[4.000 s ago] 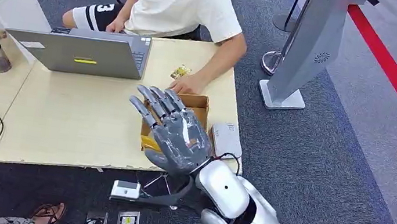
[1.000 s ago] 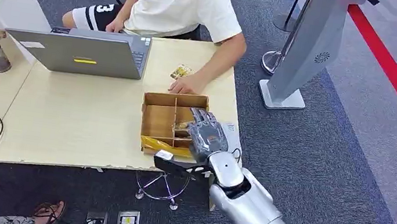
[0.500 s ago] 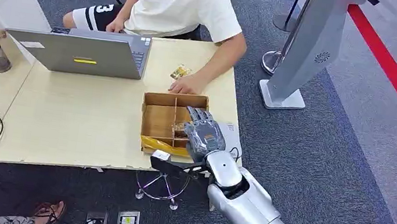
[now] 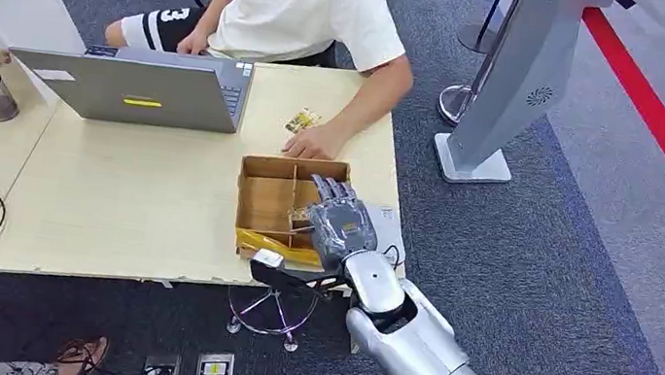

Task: Pass the card to the sensor for recognition and then transmit it.

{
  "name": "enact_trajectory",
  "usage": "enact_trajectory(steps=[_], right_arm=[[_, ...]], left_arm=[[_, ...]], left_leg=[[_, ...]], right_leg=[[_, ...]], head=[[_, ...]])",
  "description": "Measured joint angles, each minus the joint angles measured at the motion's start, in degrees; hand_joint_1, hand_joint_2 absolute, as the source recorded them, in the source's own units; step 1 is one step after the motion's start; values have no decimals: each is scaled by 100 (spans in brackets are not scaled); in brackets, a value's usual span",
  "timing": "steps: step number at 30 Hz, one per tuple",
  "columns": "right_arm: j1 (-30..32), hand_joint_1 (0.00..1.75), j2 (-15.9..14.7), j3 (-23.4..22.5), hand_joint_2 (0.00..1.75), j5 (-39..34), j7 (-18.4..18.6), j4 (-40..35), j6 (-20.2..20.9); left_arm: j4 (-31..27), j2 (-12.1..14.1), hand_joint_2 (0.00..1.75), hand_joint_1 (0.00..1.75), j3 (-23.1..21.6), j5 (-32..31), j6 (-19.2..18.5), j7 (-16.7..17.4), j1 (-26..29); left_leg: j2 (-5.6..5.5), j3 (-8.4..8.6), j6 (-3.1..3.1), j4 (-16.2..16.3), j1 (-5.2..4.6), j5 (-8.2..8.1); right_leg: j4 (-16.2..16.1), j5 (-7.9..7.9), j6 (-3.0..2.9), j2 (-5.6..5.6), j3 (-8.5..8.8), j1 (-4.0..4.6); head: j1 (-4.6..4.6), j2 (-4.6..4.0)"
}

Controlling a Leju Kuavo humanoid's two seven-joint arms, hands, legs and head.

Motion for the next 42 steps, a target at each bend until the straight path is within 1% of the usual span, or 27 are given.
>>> enact_trajectory(steps=[14,19,21,25,26,28,33,36,37,40,41,42], right_arm=[[-4,175,0,48,175,-57,-2,0,-85],[-3,175,-2,46,175,-85,-2,-64,-302],[-3,175,-7,42,175,-118,22,-207,-450],[0,175,-44,2,175,-142,50,-545,-542],[2,175,-57,-24,175,-142,50,-639,-621],[15,175,-81,-66,175,-151,48,-811,-840],[124,175,-166,-265,175,-276,-114,-1563,-1922],[227,175,-227,-402,175,-341,-207,-2012,-2347],[272,175,-245,-446,175,-358,-258,-2173,-2543],[346,175,-286,-546,175,-389,-488,-2875,-3363],[346,175,-295,-546,175,-352,-531,-3067,-3491],[345,175,-297,-544,175,-284,-555,-3225,-3530]], left_arm=[[0,0,175,0,0,4,0,0,0],[0,0,175,0,0,44,2,0,1],[0,2,175,0,0,63,7,0,1],[0,0,175,0,0,81,18,0,3],[0,0,175,0,0,83,22,0,4],[0,0,175,0,0,101,33,0,5],[0,2,175,0,0,107,63,0,9],[0,0,175,0,0,107,77,0,11],[0,0,175,0,0,109,87,2,13],[0,0,175,0,0,118,116,2,23],[0,0,175,0,0,116,118,2,24],[0,0,175,0,0,107,120,2,23]], left_leg=[[0,0,0,0,0,0],[0,0,0,0,0,0],[1,1,0,0,0,0],[1,1,0,0,0,0],[1,1,0,0,0,0],[1,1,0,0,0,0],[2,2,0,1,0,0],[3,2,0,1,0,0],[3,2,0,1,0,0],[4,2,0,0,0,0],[7,2,0,0,0,0],[7,2,0,0,0,0]], right_leg=[[0,0,0,0,0,0],[0,0,0,0,0,0],[0,0,0,1,0,0],[0,0,0,1,-1,0],[0,0,0,1,-1,0],[0,0,0,1,-1,0],[0,0,0,1,-2,0],[0,0,0,3,-2,0],[0,0,0,3,-2,0],[0,0,0,3,-2,0],[0,0,0,2,-2,0],[0,0,0,3,-1,0]], head=[[0,0],[2,0],[0,0],[0,0],[0,0],[0,0],[0,0],[0,0],[0,0],[0,0],[-2,0],[2,0]])
